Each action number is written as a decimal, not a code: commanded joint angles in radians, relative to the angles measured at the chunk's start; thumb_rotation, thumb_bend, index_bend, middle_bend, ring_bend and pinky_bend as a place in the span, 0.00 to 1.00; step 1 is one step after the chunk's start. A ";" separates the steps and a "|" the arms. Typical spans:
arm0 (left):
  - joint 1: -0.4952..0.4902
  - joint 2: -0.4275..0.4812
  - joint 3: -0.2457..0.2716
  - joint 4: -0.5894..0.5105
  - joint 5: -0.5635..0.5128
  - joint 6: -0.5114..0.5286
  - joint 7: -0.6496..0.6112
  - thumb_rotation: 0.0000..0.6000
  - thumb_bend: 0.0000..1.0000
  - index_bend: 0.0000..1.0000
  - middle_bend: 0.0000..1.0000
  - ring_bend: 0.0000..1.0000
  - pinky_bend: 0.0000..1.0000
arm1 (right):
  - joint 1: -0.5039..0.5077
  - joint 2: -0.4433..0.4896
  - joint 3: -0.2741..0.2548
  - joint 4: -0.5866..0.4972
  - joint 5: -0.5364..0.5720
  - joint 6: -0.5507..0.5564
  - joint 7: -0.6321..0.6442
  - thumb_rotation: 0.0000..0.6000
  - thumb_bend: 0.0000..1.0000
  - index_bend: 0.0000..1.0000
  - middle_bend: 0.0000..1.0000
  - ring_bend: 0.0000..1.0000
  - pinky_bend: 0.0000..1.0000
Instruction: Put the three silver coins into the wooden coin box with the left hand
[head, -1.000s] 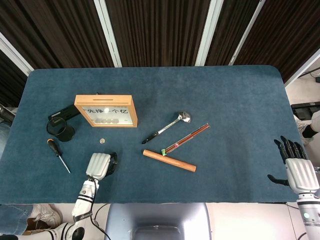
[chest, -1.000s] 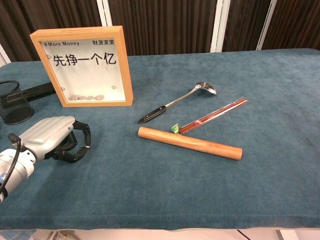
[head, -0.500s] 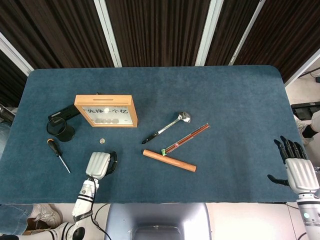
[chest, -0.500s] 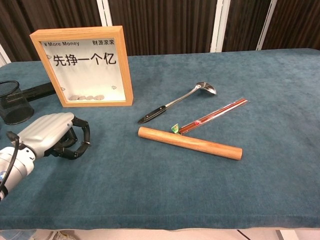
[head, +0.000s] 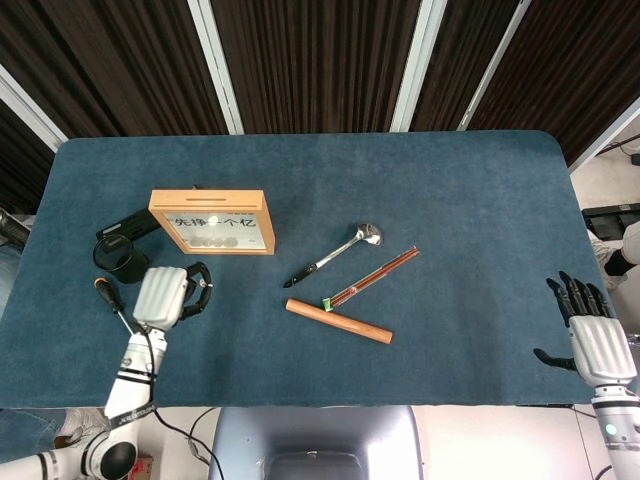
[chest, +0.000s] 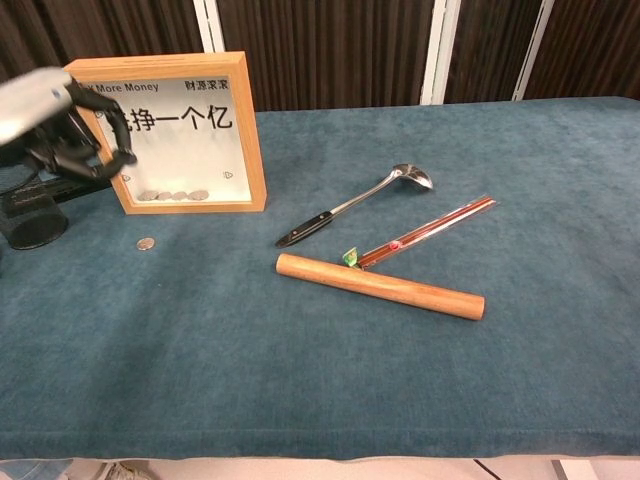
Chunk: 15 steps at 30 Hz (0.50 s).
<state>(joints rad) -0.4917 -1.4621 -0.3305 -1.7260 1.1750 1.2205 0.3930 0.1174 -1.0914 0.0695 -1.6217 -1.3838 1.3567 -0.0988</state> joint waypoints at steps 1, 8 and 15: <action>-0.040 0.106 -0.142 -0.110 -0.147 0.012 0.086 1.00 0.46 0.62 1.00 1.00 1.00 | 0.002 -0.002 0.001 0.000 0.005 -0.004 -0.004 1.00 0.14 0.00 0.00 0.00 0.00; -0.212 0.223 -0.361 -0.162 -0.542 -0.024 0.226 1.00 0.46 0.61 1.00 1.00 1.00 | 0.010 -0.006 0.010 0.004 0.026 -0.018 -0.007 1.00 0.14 0.00 0.00 0.00 0.00; -0.351 0.207 -0.349 -0.040 -0.685 -0.059 0.273 1.00 0.46 0.61 1.00 1.00 1.00 | 0.004 -0.001 0.014 0.003 0.028 -0.004 0.002 1.00 0.14 0.00 0.00 0.00 0.00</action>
<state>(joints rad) -0.7835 -1.2613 -0.6685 -1.8180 0.5404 1.1829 0.6308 0.1213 -1.0933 0.0833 -1.6189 -1.3562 1.3526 -0.0969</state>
